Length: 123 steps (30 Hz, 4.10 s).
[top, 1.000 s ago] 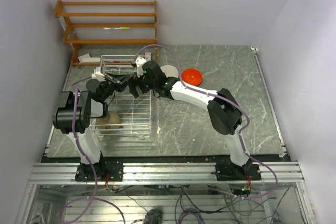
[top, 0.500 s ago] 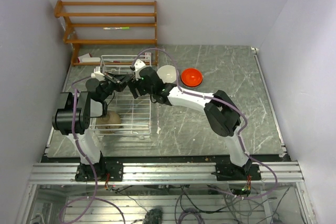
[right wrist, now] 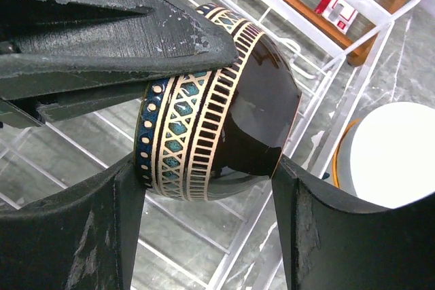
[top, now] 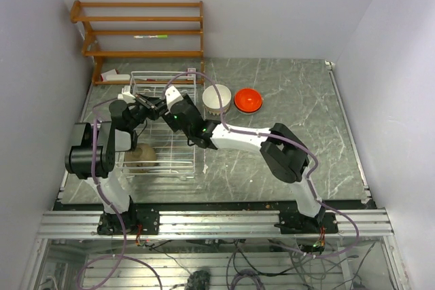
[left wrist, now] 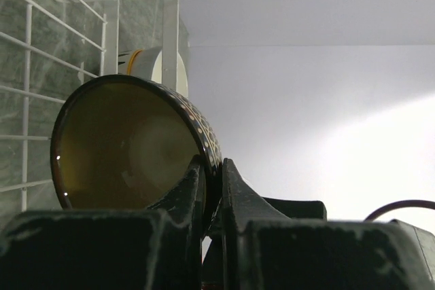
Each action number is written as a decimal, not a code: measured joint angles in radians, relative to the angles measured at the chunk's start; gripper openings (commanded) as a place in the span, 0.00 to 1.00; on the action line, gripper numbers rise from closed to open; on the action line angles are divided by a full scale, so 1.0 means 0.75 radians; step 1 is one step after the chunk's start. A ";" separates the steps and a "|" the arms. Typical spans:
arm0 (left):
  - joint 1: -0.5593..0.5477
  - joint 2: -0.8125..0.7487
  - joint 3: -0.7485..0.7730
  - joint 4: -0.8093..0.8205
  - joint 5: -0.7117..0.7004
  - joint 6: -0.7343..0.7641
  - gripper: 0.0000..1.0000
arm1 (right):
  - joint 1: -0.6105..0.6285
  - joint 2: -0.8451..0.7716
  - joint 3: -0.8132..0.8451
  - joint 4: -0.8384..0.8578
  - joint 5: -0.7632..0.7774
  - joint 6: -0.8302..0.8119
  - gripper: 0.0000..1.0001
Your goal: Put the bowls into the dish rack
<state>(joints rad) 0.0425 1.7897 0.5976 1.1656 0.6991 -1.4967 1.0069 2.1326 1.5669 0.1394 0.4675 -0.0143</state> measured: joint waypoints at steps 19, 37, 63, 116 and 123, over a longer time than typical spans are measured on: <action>0.136 -0.494 0.347 -1.245 -0.174 0.691 0.80 | 0.008 0.083 0.073 0.002 0.210 -0.279 0.12; 0.196 -0.669 0.386 -1.573 -0.270 0.925 0.91 | 0.037 0.275 0.369 -0.117 0.235 -0.485 0.67; 0.366 -0.724 0.394 -1.693 -0.234 1.034 0.99 | 0.045 0.293 0.417 -0.163 0.054 -0.408 1.00; -0.586 0.192 1.279 -2.127 -1.479 1.426 0.91 | -0.849 -0.962 -0.927 -0.093 -1.091 0.551 1.00; -0.573 0.128 1.164 -2.093 -1.553 1.413 0.94 | -0.852 -0.953 -0.949 -0.056 -1.128 0.573 1.00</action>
<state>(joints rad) -0.3874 1.8854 1.4708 -0.4042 -0.4656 -0.4366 0.3679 1.4181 0.8555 0.0975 -0.3786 0.4152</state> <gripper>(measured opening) 0.929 0.996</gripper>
